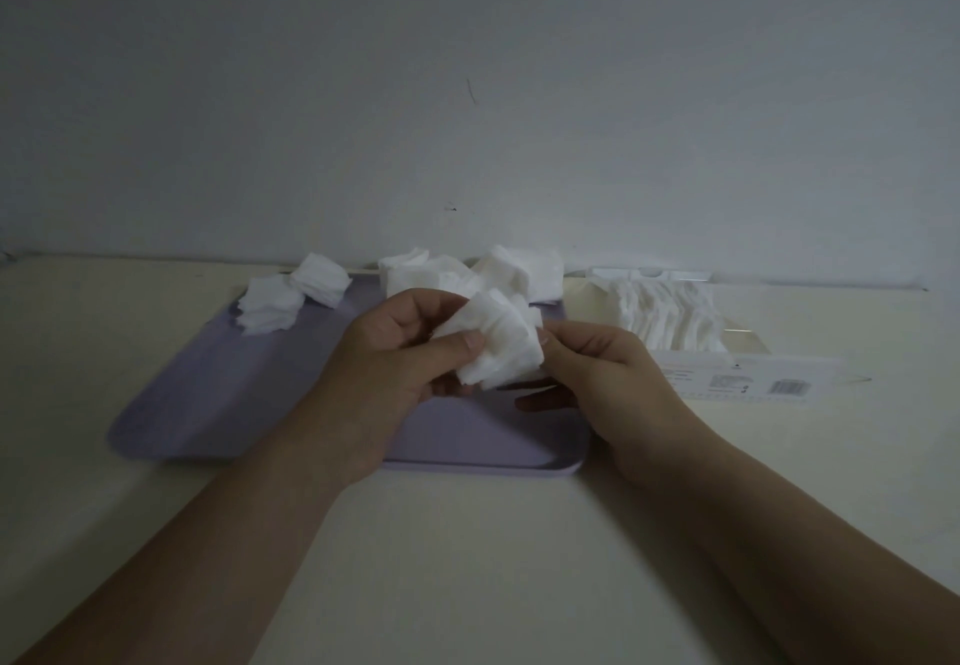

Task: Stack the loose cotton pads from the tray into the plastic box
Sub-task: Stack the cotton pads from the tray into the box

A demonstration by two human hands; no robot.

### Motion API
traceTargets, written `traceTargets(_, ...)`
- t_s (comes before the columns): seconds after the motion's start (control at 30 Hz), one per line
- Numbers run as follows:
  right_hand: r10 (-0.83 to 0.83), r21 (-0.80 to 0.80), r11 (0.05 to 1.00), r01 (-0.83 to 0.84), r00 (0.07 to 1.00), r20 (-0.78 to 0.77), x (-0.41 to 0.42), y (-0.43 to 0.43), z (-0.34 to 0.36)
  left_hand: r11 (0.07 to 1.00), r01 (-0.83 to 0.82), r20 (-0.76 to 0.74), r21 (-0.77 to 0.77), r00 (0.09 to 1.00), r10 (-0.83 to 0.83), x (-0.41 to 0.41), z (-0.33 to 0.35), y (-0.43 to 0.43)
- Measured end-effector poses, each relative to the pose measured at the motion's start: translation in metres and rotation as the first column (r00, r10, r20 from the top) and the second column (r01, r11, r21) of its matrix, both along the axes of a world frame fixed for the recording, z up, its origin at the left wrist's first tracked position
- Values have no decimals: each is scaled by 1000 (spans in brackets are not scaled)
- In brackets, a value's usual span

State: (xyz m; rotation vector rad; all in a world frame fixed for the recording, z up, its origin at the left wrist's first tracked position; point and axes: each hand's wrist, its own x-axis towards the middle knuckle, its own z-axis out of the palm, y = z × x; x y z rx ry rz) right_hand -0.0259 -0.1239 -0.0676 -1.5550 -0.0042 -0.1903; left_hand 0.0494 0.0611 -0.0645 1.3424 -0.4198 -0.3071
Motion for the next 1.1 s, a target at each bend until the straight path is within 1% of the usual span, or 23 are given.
traceTargets(0.13,46,84,996,-43,998,-30,1,-3,-1,998,-28,59,59,998,25,0,-2,0)
traceTargets(0.23,105,26,994,-105,994,-12,-1,-6,0,996,-38,95,86,995,29,0,-2,1)
traceTargets(0.3,130,10,991,-131,991,10,-1,-9,-1,997,-22,86,75,996,16,2,0,3)
traceTargets(0.4,113,23,993,-114,993,25,1,-12,-3,1000,15,5,-22,1000,-15,2,3,4)
traceTargets(0.5,42,70,997,-43,999,12,3,-9,-5,993,-40,-65,-109,997,33,4,8,3)
traceTargets(0.57,-5,91,996,5,1000,4,4,-8,-6,983,-57,-88,-172,995,43,7,13,5)
traceTargets(0.63,-18,87,996,17,1000,9,5,-7,-7,975,-17,-82,-220,997,-2,6,16,8)
traceTargets(0.67,-14,81,997,13,1000,17,5,-7,-7,978,15,-60,-209,998,-28,5,16,8)
traceTargets(0.77,18,27,999,-19,999,35,2,-4,-4,995,72,21,-74,997,-71,0,9,5)
traceTargets(0.9,42,-26,999,-41,998,48,0,-3,-2,996,42,104,82,993,-50,-3,8,3)
traceTargets(1.1,58,-63,996,-55,997,46,-1,-3,-2,996,-3,130,88,991,-9,-2,8,4)
